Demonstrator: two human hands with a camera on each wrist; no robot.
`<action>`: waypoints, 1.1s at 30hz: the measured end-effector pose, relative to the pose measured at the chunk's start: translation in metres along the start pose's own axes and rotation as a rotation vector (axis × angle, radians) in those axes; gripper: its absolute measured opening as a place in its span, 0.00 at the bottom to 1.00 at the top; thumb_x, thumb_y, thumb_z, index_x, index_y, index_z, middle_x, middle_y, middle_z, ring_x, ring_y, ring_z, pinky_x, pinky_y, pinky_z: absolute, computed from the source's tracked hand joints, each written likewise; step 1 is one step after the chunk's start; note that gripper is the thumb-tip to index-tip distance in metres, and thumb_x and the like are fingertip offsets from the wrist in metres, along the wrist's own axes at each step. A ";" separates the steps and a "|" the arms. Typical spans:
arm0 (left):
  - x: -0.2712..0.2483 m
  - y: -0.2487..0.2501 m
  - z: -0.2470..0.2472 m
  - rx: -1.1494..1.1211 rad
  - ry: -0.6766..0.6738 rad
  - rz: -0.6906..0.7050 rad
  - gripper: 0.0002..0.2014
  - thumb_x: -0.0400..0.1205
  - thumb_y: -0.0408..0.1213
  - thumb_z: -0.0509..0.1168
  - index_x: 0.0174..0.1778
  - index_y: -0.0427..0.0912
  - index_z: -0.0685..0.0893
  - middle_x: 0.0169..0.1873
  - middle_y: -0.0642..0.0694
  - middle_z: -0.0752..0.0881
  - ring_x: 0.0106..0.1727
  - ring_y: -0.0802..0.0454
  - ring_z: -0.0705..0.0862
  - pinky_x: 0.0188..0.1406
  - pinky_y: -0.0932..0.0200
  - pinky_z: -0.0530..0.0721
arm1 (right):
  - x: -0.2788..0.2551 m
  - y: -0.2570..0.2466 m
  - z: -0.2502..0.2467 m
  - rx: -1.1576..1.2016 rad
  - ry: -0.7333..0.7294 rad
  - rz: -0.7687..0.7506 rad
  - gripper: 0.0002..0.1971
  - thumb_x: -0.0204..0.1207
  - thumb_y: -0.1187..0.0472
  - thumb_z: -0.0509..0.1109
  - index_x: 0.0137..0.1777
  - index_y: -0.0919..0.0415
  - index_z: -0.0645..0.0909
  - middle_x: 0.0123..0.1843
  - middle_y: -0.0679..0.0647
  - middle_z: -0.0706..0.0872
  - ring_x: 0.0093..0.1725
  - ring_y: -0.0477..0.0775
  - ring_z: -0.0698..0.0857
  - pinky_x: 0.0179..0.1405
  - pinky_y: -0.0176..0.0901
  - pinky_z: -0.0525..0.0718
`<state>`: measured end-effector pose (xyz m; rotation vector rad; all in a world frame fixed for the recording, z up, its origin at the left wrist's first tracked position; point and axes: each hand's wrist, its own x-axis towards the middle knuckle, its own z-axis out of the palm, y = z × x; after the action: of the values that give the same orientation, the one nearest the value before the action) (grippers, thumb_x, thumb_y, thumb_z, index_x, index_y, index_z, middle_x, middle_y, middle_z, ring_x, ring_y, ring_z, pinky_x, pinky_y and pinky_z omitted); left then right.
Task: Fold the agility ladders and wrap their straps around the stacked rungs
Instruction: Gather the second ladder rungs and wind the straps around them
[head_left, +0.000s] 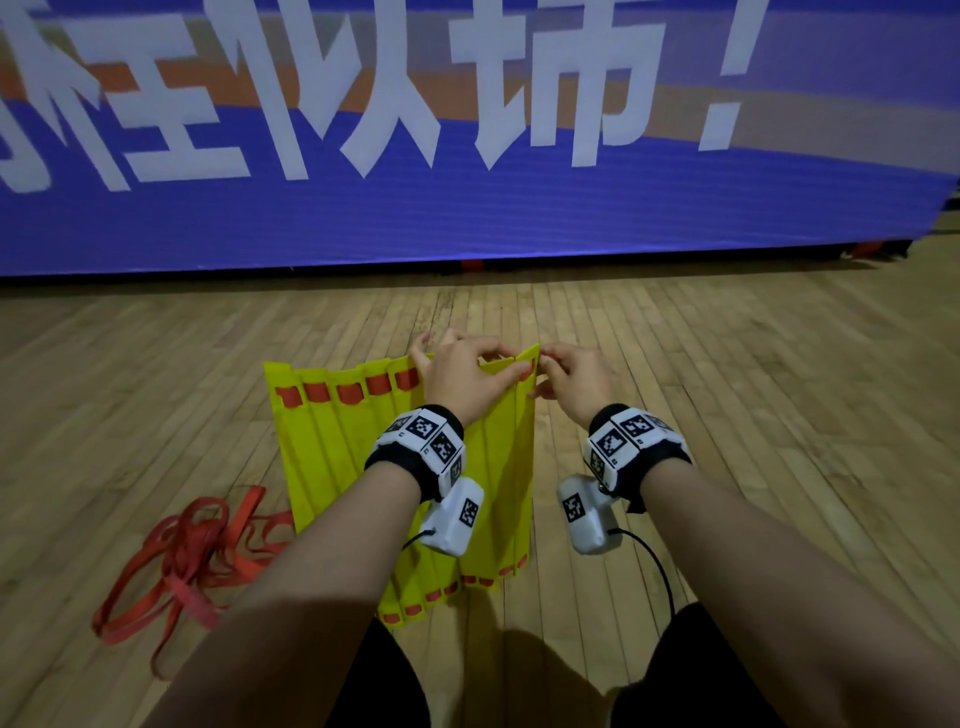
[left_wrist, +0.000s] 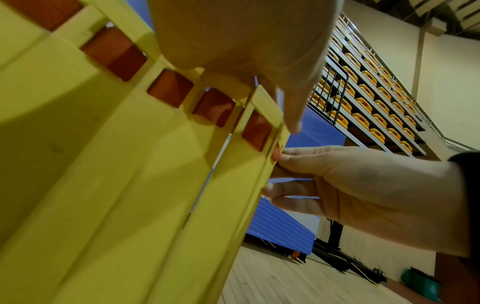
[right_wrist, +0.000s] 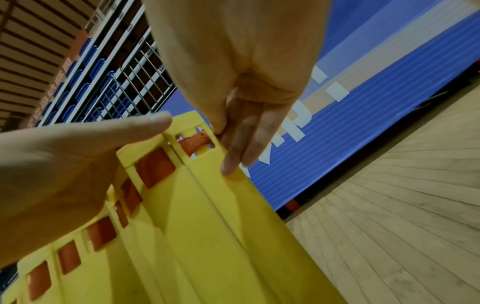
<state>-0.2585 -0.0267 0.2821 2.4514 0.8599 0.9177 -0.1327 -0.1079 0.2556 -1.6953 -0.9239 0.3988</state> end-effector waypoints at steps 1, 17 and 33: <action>0.000 0.001 0.001 0.011 0.016 0.000 0.09 0.76 0.56 0.69 0.34 0.60 0.80 0.38 0.62 0.81 0.55 0.62 0.72 0.75 0.46 0.45 | 0.000 0.000 0.001 0.004 -0.002 0.004 0.12 0.85 0.67 0.58 0.56 0.64 0.83 0.43 0.57 0.87 0.32 0.54 0.86 0.41 0.45 0.87; 0.002 -0.004 0.001 0.146 -0.009 0.081 0.05 0.82 0.48 0.65 0.43 0.53 0.82 0.45 0.61 0.83 0.62 0.52 0.77 0.75 0.35 0.51 | 0.001 0.004 0.011 0.058 0.179 0.110 0.11 0.87 0.63 0.54 0.51 0.60 0.79 0.33 0.54 0.82 0.29 0.57 0.85 0.37 0.54 0.88; 0.002 -0.009 -0.001 0.125 0.008 0.058 0.10 0.81 0.53 0.64 0.49 0.55 0.87 0.51 0.59 0.87 0.63 0.54 0.77 0.69 0.48 0.51 | -0.003 -0.004 -0.003 -0.324 0.107 -0.202 0.11 0.73 0.54 0.75 0.52 0.57 0.87 0.55 0.51 0.85 0.61 0.53 0.75 0.63 0.51 0.74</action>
<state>-0.2614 -0.0183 0.2791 2.5939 0.8772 0.9198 -0.1334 -0.1117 0.2598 -1.8713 -1.1127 0.0217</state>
